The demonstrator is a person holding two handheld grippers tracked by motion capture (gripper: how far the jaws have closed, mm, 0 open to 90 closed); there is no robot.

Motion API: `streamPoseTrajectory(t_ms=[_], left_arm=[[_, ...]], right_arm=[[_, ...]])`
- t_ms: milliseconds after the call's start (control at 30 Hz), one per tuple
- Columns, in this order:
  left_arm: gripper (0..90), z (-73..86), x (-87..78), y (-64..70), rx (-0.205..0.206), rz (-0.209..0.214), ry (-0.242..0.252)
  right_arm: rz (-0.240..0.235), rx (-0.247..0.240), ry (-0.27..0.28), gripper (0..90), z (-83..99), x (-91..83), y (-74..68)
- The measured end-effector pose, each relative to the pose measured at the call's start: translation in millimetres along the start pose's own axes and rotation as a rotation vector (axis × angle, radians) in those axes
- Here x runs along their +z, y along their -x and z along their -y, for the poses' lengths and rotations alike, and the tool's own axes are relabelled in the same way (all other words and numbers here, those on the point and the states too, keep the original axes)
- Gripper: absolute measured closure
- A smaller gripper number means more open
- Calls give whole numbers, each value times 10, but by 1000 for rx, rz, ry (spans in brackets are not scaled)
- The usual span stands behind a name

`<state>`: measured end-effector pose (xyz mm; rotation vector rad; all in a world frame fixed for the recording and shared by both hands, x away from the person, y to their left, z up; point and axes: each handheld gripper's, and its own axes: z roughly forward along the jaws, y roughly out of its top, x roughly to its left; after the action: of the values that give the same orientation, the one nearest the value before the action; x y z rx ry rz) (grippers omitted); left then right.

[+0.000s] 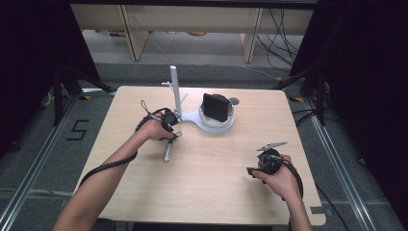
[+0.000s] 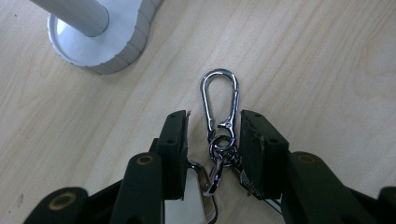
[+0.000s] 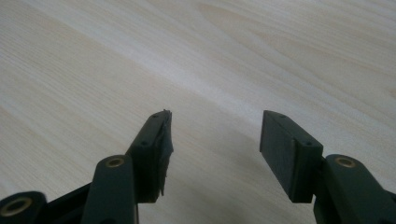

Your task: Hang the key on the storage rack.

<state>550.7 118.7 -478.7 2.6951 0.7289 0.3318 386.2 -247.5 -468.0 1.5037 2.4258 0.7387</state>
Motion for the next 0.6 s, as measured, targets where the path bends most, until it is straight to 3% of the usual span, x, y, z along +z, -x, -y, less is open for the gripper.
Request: streamPoseTrajectory(t_ms=[600], left_arm=[[630, -17, 45, -23, 1, 21, -22]], right_arm=[[-4, -9, -4, 448, -1, 33, -4]])
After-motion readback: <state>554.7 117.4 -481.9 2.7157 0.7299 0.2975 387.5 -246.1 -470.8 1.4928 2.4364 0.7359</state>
